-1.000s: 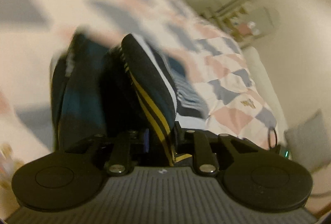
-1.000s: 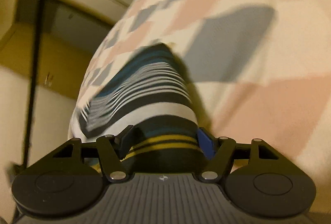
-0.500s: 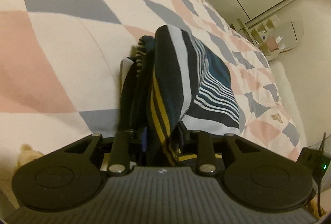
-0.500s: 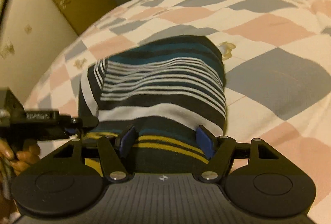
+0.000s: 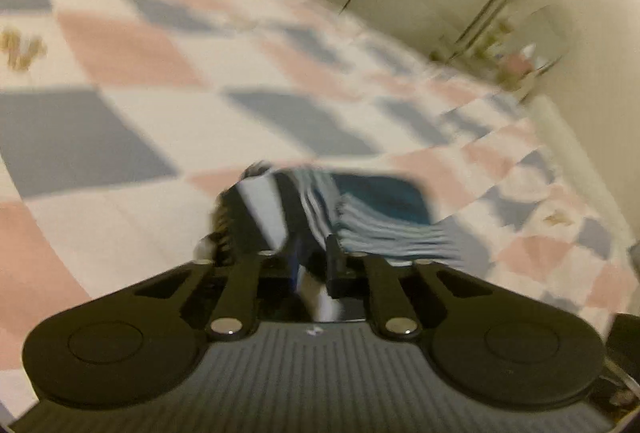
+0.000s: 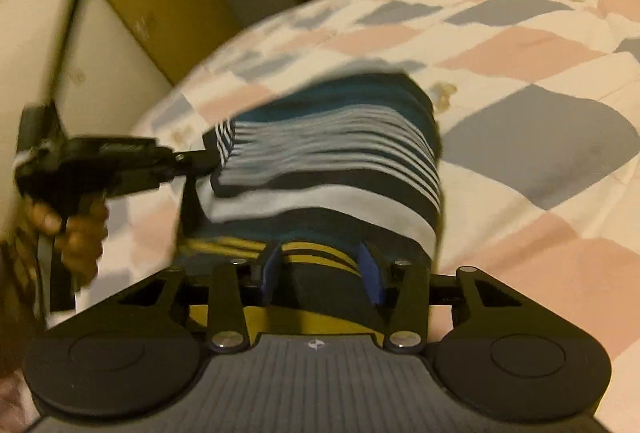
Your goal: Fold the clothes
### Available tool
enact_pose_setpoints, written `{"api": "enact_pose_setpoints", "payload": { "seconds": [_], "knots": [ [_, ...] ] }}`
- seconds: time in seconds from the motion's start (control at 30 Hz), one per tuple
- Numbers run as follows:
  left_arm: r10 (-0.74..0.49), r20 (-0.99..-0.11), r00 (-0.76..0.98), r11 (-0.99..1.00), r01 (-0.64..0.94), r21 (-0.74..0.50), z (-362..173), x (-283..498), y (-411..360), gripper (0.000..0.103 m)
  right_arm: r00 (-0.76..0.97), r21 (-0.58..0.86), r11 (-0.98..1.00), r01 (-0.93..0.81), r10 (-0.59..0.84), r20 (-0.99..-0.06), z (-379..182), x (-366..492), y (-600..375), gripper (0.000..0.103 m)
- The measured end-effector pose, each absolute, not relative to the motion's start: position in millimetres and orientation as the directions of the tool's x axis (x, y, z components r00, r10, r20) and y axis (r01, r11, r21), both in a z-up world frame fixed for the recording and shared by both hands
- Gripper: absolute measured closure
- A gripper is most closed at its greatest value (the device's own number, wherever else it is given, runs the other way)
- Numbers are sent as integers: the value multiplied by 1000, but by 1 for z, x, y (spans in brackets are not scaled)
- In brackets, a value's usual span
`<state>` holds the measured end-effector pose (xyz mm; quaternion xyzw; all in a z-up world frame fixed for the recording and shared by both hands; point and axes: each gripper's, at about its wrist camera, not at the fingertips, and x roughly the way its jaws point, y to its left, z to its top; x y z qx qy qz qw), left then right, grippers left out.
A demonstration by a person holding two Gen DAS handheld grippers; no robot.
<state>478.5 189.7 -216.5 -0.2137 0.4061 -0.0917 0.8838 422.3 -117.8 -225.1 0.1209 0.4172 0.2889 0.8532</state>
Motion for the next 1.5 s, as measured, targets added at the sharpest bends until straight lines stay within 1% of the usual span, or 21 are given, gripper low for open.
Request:
{"api": "enact_pose_setpoints", "payload": {
  "seconds": [0.07, 0.13, 0.2, 0.27, 0.4, 0.47, 0.5, 0.6, 0.7, 0.8, 0.9, 0.97, 1.0, 1.07, 1.13, 1.27, 1.5],
  "knots": [
    [-338, -695, 634, 882, -44, -469, -239, 484, 198, 100, 476, 427, 803, -416, 592, -650, -229, 426, -113, 62],
    [-344, -696, 630, 869, -66, -490, -244, 485, 204, 100, 467, 406, 801, -440, 590, -658, -232, 431, -109, 62],
    [-334, -698, 633, 876, -64, -478, -236, 480, 203, 100, 461, 413, 798, -439, 595, -659, -228, 431, -110, 61],
    [-334, -690, 642, 880, -50, -473, -220, 463, 200, 101, 473, 451, 791, -413, 610, -636, -220, 427, -118, 59],
    [-363, -651, 667, 875, 4, -484, -190, 411, 190, 101, 512, 508, 768, -390, 639, -574, -202, 411, -136, 59],
    [-378, -642, 667, 873, 24, -488, -182, 384, 181, 101, 513, 506, 766, -397, 642, -569, -199, 402, -138, 59],
    [-379, -652, 657, 876, 28, -481, -184, 376, 175, 101, 512, 502, 766, -402, 643, -570, -198, 398, -138, 59],
    [-367, -702, 611, 898, 35, -439, -199, 356, 155, 100, 493, 471, 781, -411, 625, -605, -209, 393, -134, 59],
    [-327, -772, 545, 920, -2, -391, -231, 357, 145, 100, 467, 378, 807, -455, 577, -670, -221, 398, -120, 61],
    [-310, -781, 542, 922, -29, -386, -227, 359, 141, 101, 443, 365, 809, -461, 567, -695, -215, 406, -116, 59],
    [-313, -753, 578, 917, -21, -398, -206, 351, 141, 101, 470, 408, 804, -432, 587, -659, -201, 403, -127, 58],
    [-303, -739, 601, 921, -16, -390, -196, 347, 141, 101, 479, 400, 816, -417, 572, -666, -200, 400, -131, 58],
    [-291, -745, 601, 925, -22, -379, -197, 348, 141, 101, 478, 389, 824, -411, 558, -678, -201, 398, -131, 59],
    [-254, -771, 583, 938, -44, -343, -206, 355, 141, 101, 448, 353, 848, -396, 513, -732, -213, 399, -126, 59],
    [-238, -801, 549, 942, -71, -329, -222, 362, 140, 100, 445, 311, 859, -407, 484, -754, -223, 399, -120, 58],
    [-190, -816, 546, 958, -80, -277, -223, 363, 128, 100, 424, 302, 861, -409, 473, -772, -222, 404, -119, 57],
    [-148, -836, 529, 956, -138, -257, -203, 346, 117, 100, 424, 305, 862, -405, 472, -773, -206, 398, -126, 57]
  ]
}}
